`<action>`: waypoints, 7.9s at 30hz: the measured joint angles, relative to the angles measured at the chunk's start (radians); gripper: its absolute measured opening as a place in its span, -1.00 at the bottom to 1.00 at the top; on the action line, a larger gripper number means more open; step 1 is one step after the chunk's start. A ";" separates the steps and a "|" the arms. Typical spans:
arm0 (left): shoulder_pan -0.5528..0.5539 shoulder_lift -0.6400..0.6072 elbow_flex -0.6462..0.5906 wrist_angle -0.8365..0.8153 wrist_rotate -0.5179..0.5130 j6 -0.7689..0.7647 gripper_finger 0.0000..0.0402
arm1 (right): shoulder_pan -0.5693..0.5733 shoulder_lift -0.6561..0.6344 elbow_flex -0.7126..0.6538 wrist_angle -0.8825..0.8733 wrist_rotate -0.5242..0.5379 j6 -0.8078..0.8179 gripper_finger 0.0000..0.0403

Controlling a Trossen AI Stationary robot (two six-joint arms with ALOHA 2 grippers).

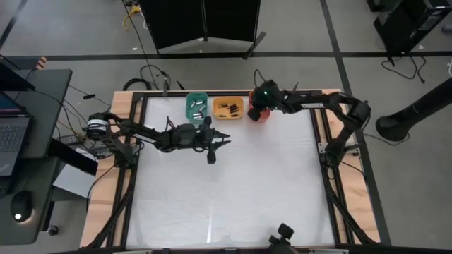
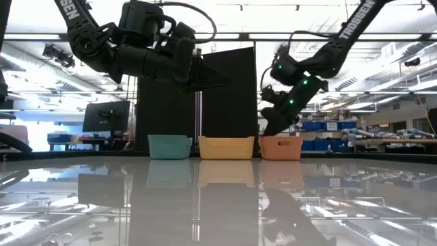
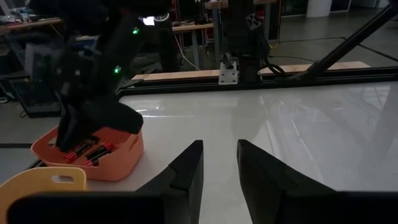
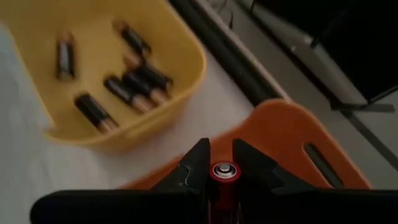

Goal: Sort batteries
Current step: Put the red battery into the orange bin, then adjust the orange bin on the table, then return to Home Position

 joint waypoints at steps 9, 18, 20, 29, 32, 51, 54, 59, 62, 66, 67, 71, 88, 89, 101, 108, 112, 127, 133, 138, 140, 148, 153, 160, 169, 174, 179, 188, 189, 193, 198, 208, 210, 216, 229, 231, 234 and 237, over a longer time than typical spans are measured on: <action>0.000 0.000 0.000 -0.007 0.000 0.000 -0.47 | -0.039 0.037 0.071 -0.162 0.019 -0.127 -0.69; 0.000 0.000 0.000 -0.006 0.001 0.000 -0.47 | -0.081 0.091 0.074 -0.174 -0.008 -0.175 -0.69; 0.000 0.000 0.000 -0.005 0.001 0.001 -0.47 | -0.082 0.096 0.075 -0.168 -0.015 -0.176 -0.69; 0.000 0.000 0.000 -0.002 0.000 0.004 -0.47 | -0.083 0.096 0.072 -0.160 -0.009 -0.178 -0.40; 0.000 0.000 0.000 -0.001 0.000 0.004 -0.47 | -0.083 0.097 0.072 -0.160 -0.007 -0.178 -0.25; 0.000 0.000 0.000 0.000 -0.002 0.004 -0.47 | -0.030 0.070 0.069 -0.246 -0.049 -0.175 -0.88; 0.000 0.000 0.000 0.000 -0.002 0.004 -0.47 | -0.018 0.037 0.080 -0.294 -0.048 -0.178 -0.76; 0.000 0.000 0.000 0.000 -0.002 0.004 -0.47 | -0.005 0.008 0.151 -0.413 -0.013 -0.177 -0.40; 0.000 0.000 0.000 0.000 -0.002 0.003 -0.47 | -0.004 0.008 0.197 -0.479 -0.014 -0.176 -0.22; 0.000 0.000 0.000 0.000 -0.002 0.003 -0.47 | -0.008 0.008 0.211 -0.500 -0.014 -0.170 -0.16; 0.000 0.000 0.000 0.000 -0.002 0.003 -0.47 | -0.011 0.008 0.211 -0.501 -0.017 -0.169 -0.17; 0.000 0.000 0.000 0.000 -0.002 0.003 -0.47 | -0.023 0.021 0.213 -0.538 -0.037 -0.169 -0.32; 0.000 0.000 0.000 0.023 -0.002 0.003 -0.47 | -0.042 0.042 0.216 -0.506 -0.029 -0.105 -0.96; 0.000 0.000 0.000 0.024 -0.002 0.003 -0.47 | -0.044 0.043 0.216 -0.501 -0.030 -0.105 -0.95; 0.000 0.000 0.000 0.020 -0.002 0.003 -0.47 | -0.059 0.139 0.218 -0.382 -0.026 -0.087 -0.96; 0.000 0.000 0.000 0.021 -0.002 0.003 -0.47 | -0.062 0.139 0.218 -0.334 -0.053 -0.082 -0.96; 0.000 0.000 0.000 0.021 -0.002 0.003 -0.47 | -0.062 0.139 0.218 -0.308 -0.059 -0.082 -0.96; 0.000 -0.009 0.000 0.012 -0.002 0.012 -0.47 | -0.069 0.107 0.218 -0.264 -0.060 -0.108 -0.96; 0.001 -0.073 0.000 -0.044 0.060 0.039 -0.49 | -0.024 0.006 0.205 -0.313 -0.061 -0.170 -0.96; 0.016 -0.078 -0.018 -0.047 0.117 0.038 -0.61 | 0.028 -0.065 0.086 -0.175 -0.088 -0.188 -0.97; 0.026 -0.075 -0.027 -0.035 0.137 0.034 -0.68 | 0.045 -0.087 0.028 -0.113 -0.116 -0.180 -0.97; 0.090 -0.075 -0.035 0.008 0.268 0.025 -0.96 | 0.132 -0.183 -0.165 0.083 -0.134 -0.105 -0.97; 0.137 -0.083 -0.035 0.007 0.334 0.025 -0.96 | 0.182 -0.298 -0.295 0.179 -0.132 -0.058 -0.97; 0.176 -0.155 -0.036 -0.105 0.381 0.047 -0.96 | 0.244 -0.497 -0.477 0.241 -0.053 0.008 -0.97; 0.183 -0.230 -0.058 -0.205 0.368 0.092 -0.96 | 0.333 -0.695 -0.622 0.265 -0.022 0.059 -0.97; 0.187 -0.247 -0.198 0.036 0.349 0.043 -0.96 | 0.390 -0.764 -0.661 0.266 0.045 0.059 -0.97; 0.207 -0.341 -0.344 0.173 0.311 -0.009 -0.95 | 0.440 -0.834 -0.678 0.247 0.053 0.058 -0.97; 0.237 -0.686 -0.562 0.134 0.232 -0.051 -0.98 | 0.504 -0.976 -0.680 0.082 0.114 0.084 -0.97; 0.237 -0.726 -0.580 0.113 0.222 -0.055 -0.98 | 0.512 -0.993 -0.680 0.067 0.127 0.089 -0.97; 0.237 -0.859 -0.612 0.010 0.188 -0.064 -0.98 | 0.547 -1.059 -0.680 0.006 0.134 0.104 -0.97; 0.229 -0.977 -0.612 -0.190 0.179 -0.070 -0.99 | 0.593 -1.147 -0.680 -0.064 0.135 0.109 -0.97; 0.105 -1.206 -0.612 -0.439 0.036 -0.015 -0.99 | 0.618 -1.357 -0.853 -0.036 0.099 0.151 -0.97; 0.088 -1.263 -0.612 -0.492 -0.003 -0.008 -0.99 | 0.633 -1.409 -0.862 -0.064 0.099 0.157 -0.97; 0.077 -1.458 -0.612 -0.699 -0.046 -0.024 -0.98 | 0.702 -1.523 -0.839 -0.162 0.155 0.147 -0.97; 0.071 -1.625 -0.612 -0.886 0.017 -0.052 -0.97 | 0.666 -1.660 -0.872 -0.082 0.040 0.067 -0.98; 0.076 -1.628 -0.612 -0.884 0.011 -0.043 -0.97 | 0.619 -1.666 -0.872 -0.092 -0.013 0.078 -0.98; 0.092 -1.627 -0.612 -0.884 0.024 -0.033 -0.96 | 0.562 -1.666 -0.872 -0.096 -0.048 0.097 -0.98; 0.107 -1.627 -0.612 -0.884 0.034 -0.033 -0.96 | 0.531 -1.667 -0.856 -0.138 -0.030 0.100 -0.98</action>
